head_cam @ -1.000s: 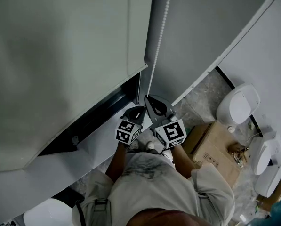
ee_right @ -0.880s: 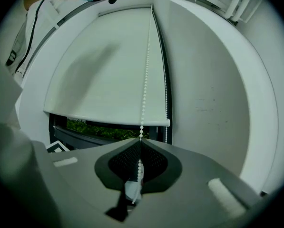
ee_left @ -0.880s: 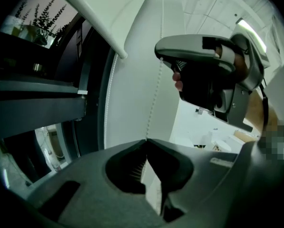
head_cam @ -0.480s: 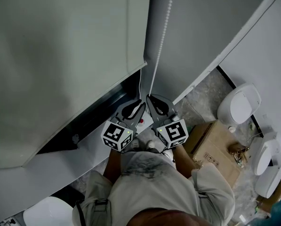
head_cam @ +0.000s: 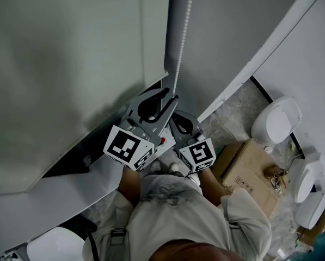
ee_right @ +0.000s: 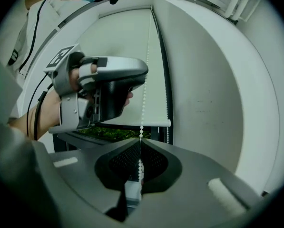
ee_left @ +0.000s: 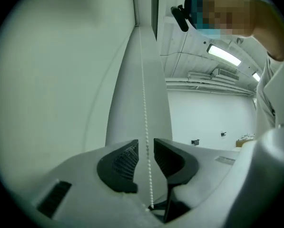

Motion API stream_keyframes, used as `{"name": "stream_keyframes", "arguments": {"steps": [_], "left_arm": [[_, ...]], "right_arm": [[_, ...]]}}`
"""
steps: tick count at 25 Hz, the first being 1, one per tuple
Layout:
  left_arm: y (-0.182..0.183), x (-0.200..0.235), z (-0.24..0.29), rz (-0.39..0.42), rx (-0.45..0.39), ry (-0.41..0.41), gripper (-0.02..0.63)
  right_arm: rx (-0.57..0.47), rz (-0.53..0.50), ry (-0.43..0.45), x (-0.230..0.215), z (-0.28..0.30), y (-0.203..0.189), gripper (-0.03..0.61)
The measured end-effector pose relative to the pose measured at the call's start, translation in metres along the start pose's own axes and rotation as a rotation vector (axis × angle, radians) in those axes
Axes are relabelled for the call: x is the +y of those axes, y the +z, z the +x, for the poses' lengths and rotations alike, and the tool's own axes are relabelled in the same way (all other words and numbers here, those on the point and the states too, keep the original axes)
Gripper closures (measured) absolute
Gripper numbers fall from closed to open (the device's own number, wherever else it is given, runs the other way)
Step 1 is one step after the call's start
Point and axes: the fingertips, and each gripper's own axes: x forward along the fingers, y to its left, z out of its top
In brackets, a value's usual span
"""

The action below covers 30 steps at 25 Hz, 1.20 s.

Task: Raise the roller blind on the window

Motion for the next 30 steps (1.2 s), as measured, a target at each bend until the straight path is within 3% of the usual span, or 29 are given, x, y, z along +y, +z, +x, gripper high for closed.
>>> {"name": "stream_keyframes", "arguments": {"steps": [7,11,20,30], "left_arm": [[0.033,0.001,0.013,0.041,-0.058,-0.013,0.529],[0.041,-0.002,0.013,0.061,-0.070,-0.026,0.588],[0.032,-0.002,0.010,0.043,-0.067,-0.019,0.603],[-0.005,0.004,0.011,0.000,-0.006,-0.005,0.603]], "right_arm": [[0.000,-0.002,0.004,0.004,-0.001,0.001,0.566],[0.000,-0.007,0.009,0.008,0.001,0.002,0.566],[0.014,-0.008,-0.006,0.001,0.001,-0.005,0.566],[0.082,0.002,-0.010,0.001,0.003,-0.041,0.566]]}}
